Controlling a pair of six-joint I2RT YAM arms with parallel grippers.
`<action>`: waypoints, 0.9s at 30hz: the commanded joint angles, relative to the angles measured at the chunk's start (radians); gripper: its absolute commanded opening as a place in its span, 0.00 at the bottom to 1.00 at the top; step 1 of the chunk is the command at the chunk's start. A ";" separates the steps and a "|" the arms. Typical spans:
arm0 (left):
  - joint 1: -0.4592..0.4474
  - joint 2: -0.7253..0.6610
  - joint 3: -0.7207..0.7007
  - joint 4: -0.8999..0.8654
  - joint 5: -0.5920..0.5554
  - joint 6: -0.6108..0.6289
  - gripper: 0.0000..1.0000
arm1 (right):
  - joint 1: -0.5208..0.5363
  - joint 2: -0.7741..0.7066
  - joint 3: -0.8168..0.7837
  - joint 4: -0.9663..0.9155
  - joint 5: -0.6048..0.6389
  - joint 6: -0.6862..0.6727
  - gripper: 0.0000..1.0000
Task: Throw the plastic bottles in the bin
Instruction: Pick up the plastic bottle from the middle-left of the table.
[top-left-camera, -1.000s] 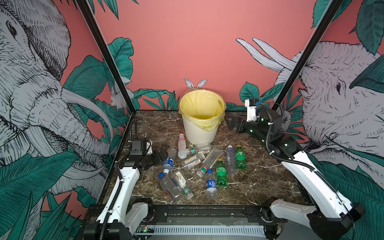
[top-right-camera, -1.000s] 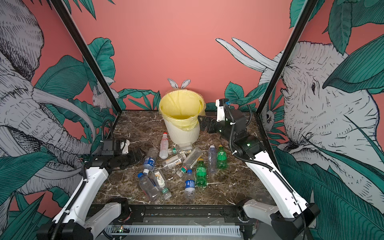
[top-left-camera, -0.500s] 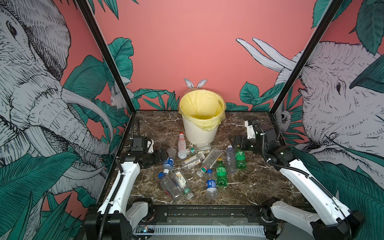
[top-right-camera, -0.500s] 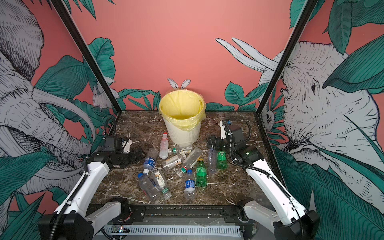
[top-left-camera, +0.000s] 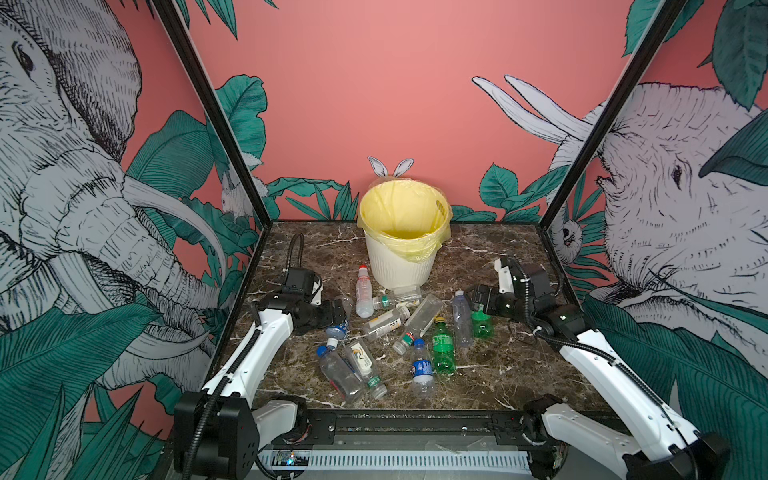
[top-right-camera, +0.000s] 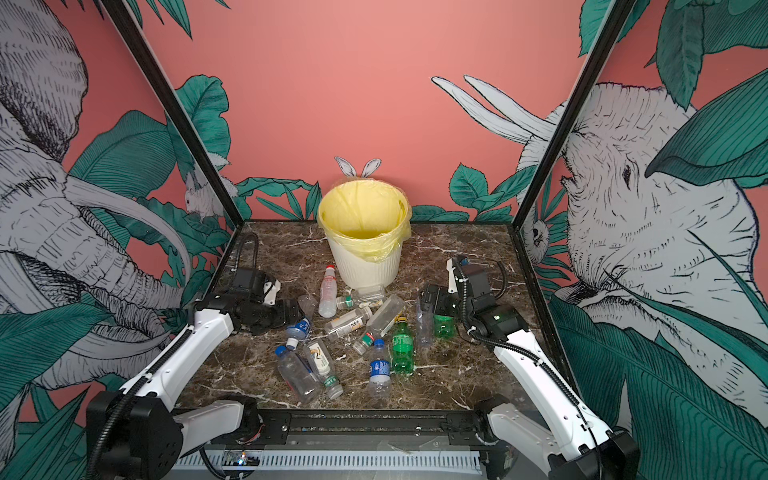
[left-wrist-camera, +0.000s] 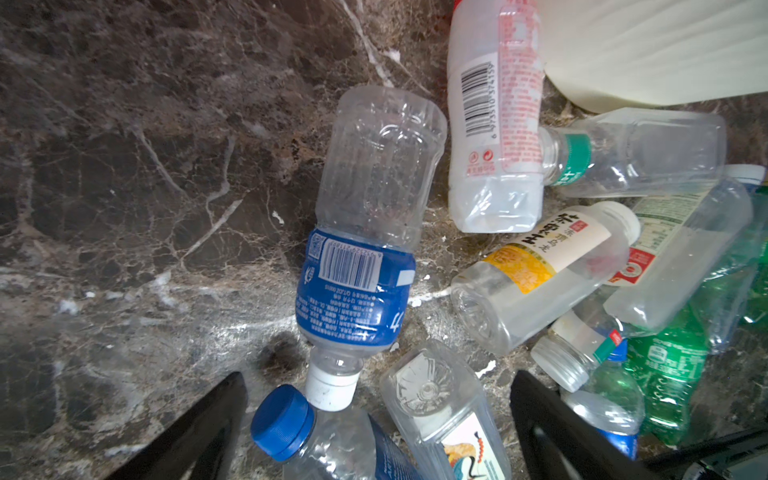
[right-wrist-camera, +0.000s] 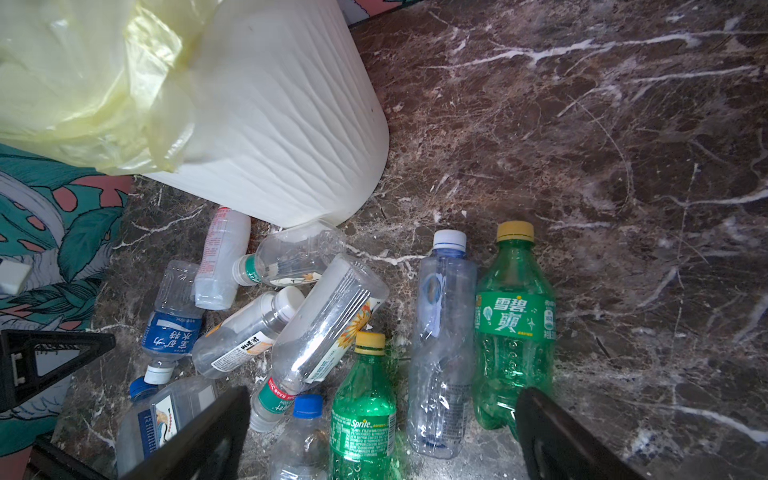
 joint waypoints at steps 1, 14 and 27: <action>-0.017 0.020 0.033 0.000 -0.046 0.014 0.99 | -0.007 -0.012 -0.012 0.025 -0.010 0.010 0.99; -0.052 0.114 0.023 0.072 -0.102 0.047 0.98 | -0.023 -0.026 -0.043 0.028 0.000 0.016 0.99; -0.098 0.222 0.027 0.137 -0.133 0.047 0.96 | -0.034 -0.052 -0.119 0.033 0.007 0.045 0.99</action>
